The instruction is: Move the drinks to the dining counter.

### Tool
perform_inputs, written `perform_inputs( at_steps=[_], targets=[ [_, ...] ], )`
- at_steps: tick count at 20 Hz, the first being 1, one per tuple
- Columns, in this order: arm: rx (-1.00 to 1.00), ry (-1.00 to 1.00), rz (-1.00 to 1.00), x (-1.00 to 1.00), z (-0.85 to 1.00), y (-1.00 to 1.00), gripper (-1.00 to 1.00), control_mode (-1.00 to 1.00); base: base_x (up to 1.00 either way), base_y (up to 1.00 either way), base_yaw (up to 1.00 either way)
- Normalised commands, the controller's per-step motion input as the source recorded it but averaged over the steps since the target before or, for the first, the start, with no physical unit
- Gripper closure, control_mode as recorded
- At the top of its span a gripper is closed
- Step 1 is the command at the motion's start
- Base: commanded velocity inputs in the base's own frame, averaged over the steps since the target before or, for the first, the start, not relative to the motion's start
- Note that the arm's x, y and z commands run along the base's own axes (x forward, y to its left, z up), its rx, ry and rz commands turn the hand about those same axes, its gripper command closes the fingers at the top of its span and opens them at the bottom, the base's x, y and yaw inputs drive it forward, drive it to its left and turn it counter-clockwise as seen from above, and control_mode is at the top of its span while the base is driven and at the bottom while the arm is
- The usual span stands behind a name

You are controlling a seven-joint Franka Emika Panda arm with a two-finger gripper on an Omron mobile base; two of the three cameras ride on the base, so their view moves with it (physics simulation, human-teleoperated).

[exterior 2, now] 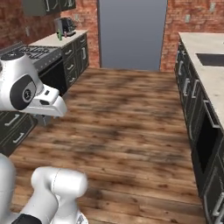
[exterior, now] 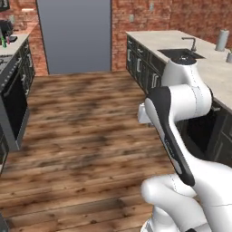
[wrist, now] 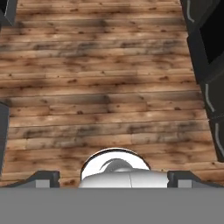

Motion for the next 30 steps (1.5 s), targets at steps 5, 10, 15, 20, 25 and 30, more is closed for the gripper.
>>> perform_inputs(
  at_steps=[5,10,15,20,25,30],
  targets=[
    [0.00,0.00,0.00,0.00,0.00,0.00,-1.00,1.00,1.00,0.45,0.00],
    [0.00,0.00,0.00,0.00,0.00,0.00,-1.00,1.00,1.00,-0.14,0.00],
    [0.00,0.00,0.00,0.00,0.00,0.00,-1.00,1.00,1.00,-0.43,0.00],
    [0.00,0.00,0.00,0.00,0.00,0.00,-1.00,1.00,1.00,-0.51,0.00],
    [0.00,0.00,0.00,0.00,0.00,0.00,-1.00,1.00,1.00,-0.50,0.00],
    [0.00,0.00,0.00,0.00,0.00,0.00,-1.00,1.00,1.00,-0.20,0.02]
  ],
)
